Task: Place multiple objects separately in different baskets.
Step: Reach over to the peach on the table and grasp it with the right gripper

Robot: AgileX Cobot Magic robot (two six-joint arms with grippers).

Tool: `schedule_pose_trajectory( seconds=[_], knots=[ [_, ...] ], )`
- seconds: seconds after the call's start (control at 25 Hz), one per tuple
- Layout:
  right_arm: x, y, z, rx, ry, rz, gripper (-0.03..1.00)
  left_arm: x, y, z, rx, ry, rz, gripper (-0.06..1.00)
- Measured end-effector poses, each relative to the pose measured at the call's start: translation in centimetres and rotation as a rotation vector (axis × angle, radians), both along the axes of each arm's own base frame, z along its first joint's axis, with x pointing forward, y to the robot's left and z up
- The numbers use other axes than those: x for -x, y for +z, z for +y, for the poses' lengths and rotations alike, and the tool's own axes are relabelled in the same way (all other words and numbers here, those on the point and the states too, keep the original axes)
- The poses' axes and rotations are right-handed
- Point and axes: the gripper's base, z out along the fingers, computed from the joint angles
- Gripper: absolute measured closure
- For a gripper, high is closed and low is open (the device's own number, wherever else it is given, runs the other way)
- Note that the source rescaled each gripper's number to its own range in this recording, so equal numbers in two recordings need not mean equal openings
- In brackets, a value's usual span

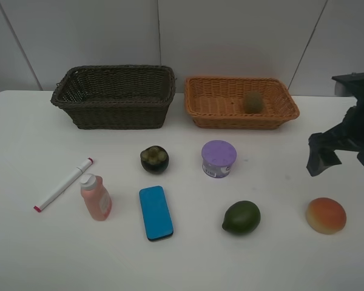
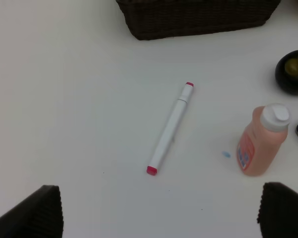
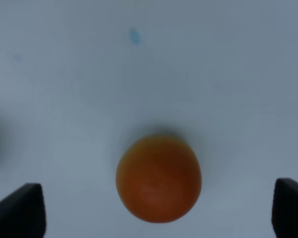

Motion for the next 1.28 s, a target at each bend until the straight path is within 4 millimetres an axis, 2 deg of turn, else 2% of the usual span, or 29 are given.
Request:
schedule_pose_trajectory(
  seconds=[0.4,0.64,1.0,1.28],
  knots=[
    [1.3,-3.0,-0.2,-0.025,-0.058,-0.021,-0.03,0.0,0.0,0.0,0.0,0.0,0.0,-0.06],
    [1.8,-4.1,-1.7,-0.035,-0.135,-0.027,-0.03,0.0,0.0,0.0,0.0,0.0,0.0,-0.06],
    [2.1,-5.0,-2.0,-0.043,-0.155,-0.026,-0.03,0.0,0.0,0.0,0.0,0.0,0.0,-0.06],
    [1.3,-7.9,-1.7,-0.065,-0.187,0.069,-0.03,0.0,0.0,0.0,0.0,0.0,0.0,-0.06]
  ],
)
